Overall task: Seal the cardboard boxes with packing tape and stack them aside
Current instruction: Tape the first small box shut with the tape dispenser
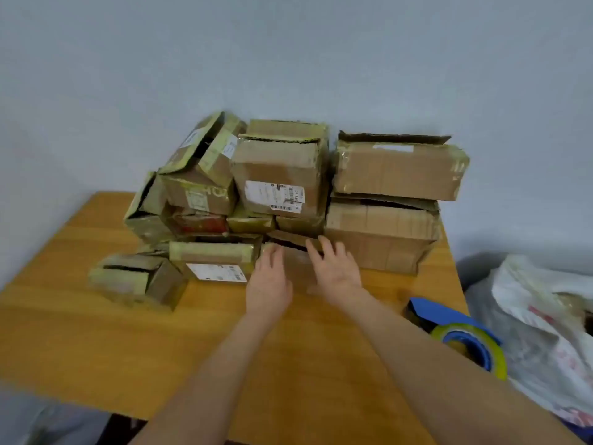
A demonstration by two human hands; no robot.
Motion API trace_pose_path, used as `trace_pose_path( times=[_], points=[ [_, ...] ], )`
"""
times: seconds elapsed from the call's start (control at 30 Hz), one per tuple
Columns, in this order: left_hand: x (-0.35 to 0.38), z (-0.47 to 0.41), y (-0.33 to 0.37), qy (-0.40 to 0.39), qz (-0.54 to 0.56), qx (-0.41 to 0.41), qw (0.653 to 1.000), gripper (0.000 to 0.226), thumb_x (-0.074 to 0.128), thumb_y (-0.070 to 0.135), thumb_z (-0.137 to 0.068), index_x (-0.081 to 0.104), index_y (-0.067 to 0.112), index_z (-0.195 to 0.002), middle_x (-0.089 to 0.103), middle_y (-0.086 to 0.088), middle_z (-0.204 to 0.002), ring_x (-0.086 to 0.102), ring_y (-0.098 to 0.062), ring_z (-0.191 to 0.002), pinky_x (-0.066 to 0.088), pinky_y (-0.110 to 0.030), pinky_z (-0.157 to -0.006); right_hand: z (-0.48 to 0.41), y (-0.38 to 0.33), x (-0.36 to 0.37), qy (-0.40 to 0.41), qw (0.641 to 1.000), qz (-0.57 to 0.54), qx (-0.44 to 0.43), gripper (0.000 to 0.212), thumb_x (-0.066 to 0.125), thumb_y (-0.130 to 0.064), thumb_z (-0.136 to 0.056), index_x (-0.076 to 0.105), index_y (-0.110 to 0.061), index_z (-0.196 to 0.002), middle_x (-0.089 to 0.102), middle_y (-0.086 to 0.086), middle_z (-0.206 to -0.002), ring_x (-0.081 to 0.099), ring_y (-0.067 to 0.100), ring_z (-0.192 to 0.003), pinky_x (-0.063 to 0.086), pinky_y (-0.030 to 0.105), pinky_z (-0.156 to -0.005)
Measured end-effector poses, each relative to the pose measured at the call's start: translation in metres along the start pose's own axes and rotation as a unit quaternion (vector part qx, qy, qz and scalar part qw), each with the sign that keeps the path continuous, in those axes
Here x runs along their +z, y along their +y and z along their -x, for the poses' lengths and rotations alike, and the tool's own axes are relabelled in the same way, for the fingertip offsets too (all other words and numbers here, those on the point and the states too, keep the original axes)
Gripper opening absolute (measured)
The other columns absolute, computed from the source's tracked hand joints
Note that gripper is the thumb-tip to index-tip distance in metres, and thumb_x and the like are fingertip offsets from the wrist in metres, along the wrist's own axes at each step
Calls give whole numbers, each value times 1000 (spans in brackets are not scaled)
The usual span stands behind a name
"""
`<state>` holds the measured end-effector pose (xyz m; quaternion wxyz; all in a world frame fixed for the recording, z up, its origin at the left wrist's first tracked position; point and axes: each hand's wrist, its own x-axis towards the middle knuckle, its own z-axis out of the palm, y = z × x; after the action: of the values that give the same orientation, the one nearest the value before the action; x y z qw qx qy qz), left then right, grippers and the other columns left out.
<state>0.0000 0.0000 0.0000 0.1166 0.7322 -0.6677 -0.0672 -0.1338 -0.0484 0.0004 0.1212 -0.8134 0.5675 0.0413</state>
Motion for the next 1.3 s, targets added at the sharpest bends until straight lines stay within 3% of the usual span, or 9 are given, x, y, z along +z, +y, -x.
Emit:
trace_pose_path(
  times=[0.17,0.37,0.43,0.5,0.63,0.8,0.9,1.03,1.3],
  points=[
    [2,-1,1,7,3,-11,1000,69,53,11,-92,18,12,-152,20,-5,-156,25,-20,-143,34,-28,-110,-2,5,10,40,998,47,-24,60,57,-24,-95,31,-22,-149,28,9,-149,24,34,-134,30,42,-106],
    [1,-7,1,-50,-49,-10,997,85,63,26,-90,8,14,-153,6,-8,-160,16,-25,-146,31,-34,-113,2,13,12,0,1000,-10,-27,60,54,-20,-97,29,-33,-150,-2,11,-162,-2,32,-149,15,44,-118],
    [3,-7,3,-97,-99,-4,990,94,67,34,-86,3,17,-153,-3,-13,-160,4,-29,-148,20,-38,-118,8,18,9,-30,998,-35,-31,61,56,-21,-96,30,-37,-149,-6,9,-163,-2,32,-149,17,44,-118],
    [6,-7,4,-141,-128,-6,982,99,69,37,-84,0,22,-153,-12,-19,-158,-3,-34,-147,15,-43,-120,15,20,5,-57,996,-64,-28,61,59,-20,-95,33,-36,-148,-2,8,-163,10,32,-148,24,43,-117],
    [5,0,7,-176,-92,-26,980,91,69,32,-85,8,30,-153,-6,-19,-159,19,-37,-143,34,-42,-112,35,21,1,-72,994,-78,-7,63,66,-27,-90,34,-27,-144,10,7,-159,43,32,-130,42,40,-103],
    [0,21,-6,-175,-82,51,980,85,71,45,-80,23,33,-149,21,-10,-150,35,-29,-131,43,-39,-102,70,28,1,-94,995,-44,3,70,62,-45,-90,26,-40,-149,20,3,-152,32,32,-131,36,41,-106],
    [2,41,-10,-131,-125,119,976,77,59,52,-86,22,30,-151,18,-10,-155,20,-29,-142,27,-39,-113,92,28,4,-81,997,-3,4,61,55,-51,-91,29,-47,-147,23,3,-151,27,31,-130,31,41,-107],
    [15,58,-14,-142,-147,211,956,79,42,52,-96,-2,21,-154,-14,-6,-160,-9,-23,-148,1,-39,-121,105,22,5,-77,997,2,3,56,54,-45,-93,32,-49,-145,17,1,-156,25,31,-133,30,40,-108],
    [27,71,-15,-124,-151,233,953,60,24,36,-105,-20,27,-145,-31,-12,-145,-19,-23,-144,-12,-34,-115,103,15,9,-97,995,9,26,54,53,-44,-95,31,-49,-145,13,1,-158,24,33,-133,31,42,-109]
  ],
)
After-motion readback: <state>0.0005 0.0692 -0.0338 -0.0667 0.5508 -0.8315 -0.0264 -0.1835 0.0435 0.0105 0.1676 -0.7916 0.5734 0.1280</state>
